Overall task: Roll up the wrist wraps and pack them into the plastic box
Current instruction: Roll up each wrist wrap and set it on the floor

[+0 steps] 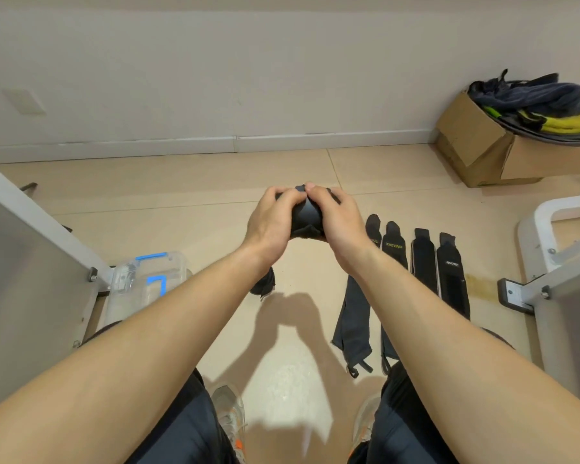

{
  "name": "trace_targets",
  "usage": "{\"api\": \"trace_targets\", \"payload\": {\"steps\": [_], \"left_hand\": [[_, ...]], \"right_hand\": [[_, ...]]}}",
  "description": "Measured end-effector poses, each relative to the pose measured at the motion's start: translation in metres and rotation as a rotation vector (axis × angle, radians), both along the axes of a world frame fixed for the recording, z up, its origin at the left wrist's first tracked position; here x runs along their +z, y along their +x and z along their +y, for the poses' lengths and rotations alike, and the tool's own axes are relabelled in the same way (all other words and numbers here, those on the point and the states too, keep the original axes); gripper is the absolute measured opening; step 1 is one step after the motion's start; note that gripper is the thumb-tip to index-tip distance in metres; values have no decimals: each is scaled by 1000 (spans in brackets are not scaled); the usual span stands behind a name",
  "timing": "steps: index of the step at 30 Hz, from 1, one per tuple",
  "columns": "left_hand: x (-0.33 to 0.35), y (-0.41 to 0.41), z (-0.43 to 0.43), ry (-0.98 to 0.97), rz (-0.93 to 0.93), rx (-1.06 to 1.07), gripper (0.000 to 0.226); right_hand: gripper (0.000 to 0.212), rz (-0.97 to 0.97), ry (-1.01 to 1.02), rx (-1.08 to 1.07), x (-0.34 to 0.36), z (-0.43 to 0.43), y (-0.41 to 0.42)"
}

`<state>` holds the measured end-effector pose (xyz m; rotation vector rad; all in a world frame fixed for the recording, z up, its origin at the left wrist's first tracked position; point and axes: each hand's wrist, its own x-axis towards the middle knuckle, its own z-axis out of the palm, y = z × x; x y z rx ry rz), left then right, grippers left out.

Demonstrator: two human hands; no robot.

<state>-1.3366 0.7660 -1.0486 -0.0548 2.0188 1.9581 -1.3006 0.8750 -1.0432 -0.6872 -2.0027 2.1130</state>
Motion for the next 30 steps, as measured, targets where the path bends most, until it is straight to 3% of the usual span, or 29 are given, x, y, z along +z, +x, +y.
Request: {"api": "trace_targets", "payload": {"steps": [3,6,12,20,25,30], "left_hand": [[-3,2,-1,-241,168,60,41],[2,6,-3,-348,239,65,48],[5,14,-1,-287,310,121,32],[-2,2,-24,-251,133,160,36],[-34,-13,-44,-141,-87,142,41],[-105,-17,-59,-170,-320,48,54]], "right_hand": [[58,6,130,-31,0,-10,4],[54,8,207,-42,3,-13,9],[31,38,209,-100,9,-18,13],[36,-114,-35,287,11,-20,6],[37,-160,-114,378,-31,-22,-7],[40,-278,-77,383,-96,-22,-11]]}}
